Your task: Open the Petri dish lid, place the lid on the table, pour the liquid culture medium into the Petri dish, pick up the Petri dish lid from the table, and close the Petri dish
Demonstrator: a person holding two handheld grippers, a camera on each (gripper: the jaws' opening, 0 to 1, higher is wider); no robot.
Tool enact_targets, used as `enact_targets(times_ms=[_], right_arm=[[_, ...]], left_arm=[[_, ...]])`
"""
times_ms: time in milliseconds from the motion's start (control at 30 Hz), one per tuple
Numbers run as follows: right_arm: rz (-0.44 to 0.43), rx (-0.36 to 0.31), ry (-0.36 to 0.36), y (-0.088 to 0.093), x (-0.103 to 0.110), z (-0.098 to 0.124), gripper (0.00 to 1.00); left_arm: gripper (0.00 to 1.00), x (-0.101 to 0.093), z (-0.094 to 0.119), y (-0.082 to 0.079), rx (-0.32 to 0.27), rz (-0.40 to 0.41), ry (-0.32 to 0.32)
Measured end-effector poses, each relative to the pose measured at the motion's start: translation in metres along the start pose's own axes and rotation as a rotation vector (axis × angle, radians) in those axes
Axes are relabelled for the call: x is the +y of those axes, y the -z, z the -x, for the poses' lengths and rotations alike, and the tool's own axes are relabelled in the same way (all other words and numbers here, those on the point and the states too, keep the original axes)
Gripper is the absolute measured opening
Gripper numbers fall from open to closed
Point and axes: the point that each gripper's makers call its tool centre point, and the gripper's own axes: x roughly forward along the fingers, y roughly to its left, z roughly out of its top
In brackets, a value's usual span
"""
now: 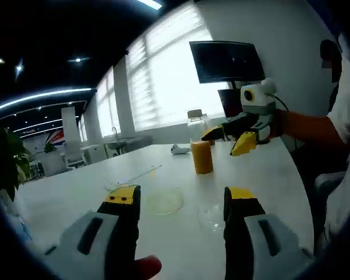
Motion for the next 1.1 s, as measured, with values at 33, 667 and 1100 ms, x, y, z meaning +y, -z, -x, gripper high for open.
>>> enact_targets(times_ms=[33, 667, 1100], right_arm=[[-0.025, -0.028, 0.021, -0.004, -0.008, 0.003, 0.54], [-0.105, -0.231, 0.392, -0.001, -0.053, 0.081, 0.58], [-0.085, -0.264, 0.607, 0.003, -0.080, 0.157, 0.63]], left_arm=[[0.49, 0.008, 0.004, 0.002, 0.004, -0.007, -0.049], [0.47, 0.069, 0.074, -0.009, -0.127, 0.038, -0.454], [0.47, 0.091, 0.127, 0.002, -0.112, 0.059, -0.667]])
